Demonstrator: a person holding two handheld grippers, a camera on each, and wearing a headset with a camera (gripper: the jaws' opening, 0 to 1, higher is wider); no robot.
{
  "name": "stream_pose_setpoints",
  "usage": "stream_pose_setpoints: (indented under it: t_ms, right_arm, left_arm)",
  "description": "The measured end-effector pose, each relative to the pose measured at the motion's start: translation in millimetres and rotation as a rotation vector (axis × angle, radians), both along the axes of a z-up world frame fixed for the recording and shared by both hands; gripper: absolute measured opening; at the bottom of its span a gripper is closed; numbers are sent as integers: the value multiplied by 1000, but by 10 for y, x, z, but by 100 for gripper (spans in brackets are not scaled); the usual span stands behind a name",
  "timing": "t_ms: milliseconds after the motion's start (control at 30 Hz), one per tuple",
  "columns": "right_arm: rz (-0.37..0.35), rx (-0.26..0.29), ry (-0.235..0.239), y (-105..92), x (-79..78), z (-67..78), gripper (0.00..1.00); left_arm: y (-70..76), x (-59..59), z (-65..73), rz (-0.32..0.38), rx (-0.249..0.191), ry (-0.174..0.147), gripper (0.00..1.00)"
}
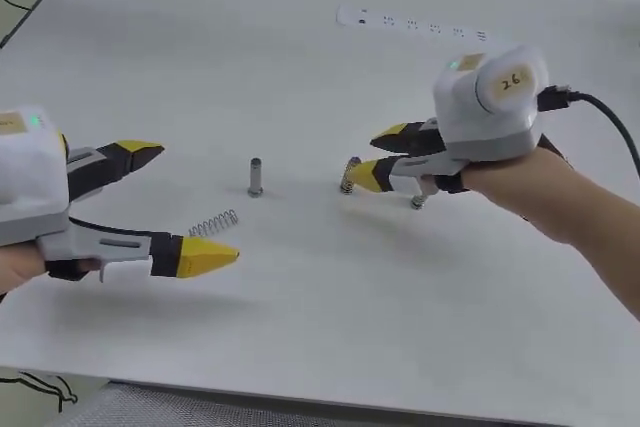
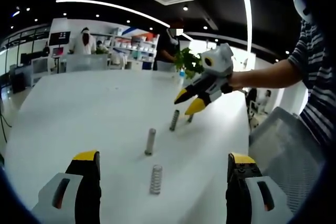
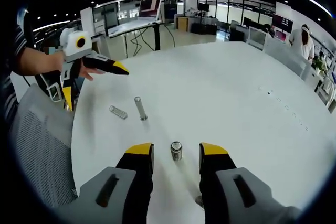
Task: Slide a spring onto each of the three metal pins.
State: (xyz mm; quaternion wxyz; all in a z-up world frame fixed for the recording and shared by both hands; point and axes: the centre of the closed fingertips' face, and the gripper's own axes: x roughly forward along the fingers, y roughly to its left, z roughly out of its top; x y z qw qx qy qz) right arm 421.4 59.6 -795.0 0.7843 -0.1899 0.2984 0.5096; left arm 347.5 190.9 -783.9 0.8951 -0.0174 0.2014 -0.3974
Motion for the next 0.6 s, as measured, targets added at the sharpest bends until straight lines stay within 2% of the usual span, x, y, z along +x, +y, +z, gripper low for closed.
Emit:
stream_pose_setpoints:
  t_ms: [233,400,600]
  right_arm:
    - [-28,44,6,-41,-7,93,34]
    - [-51,91,1,-83,-9,240,35]
    - [-56,117,2,-107,-88,331,35]
  left_arm:
    - [-2,19,11,0,-3,-1,98]
    - [-2,22,12,-2,0,-1,98]
    - [-5,24,12,-5,-1,1,98]
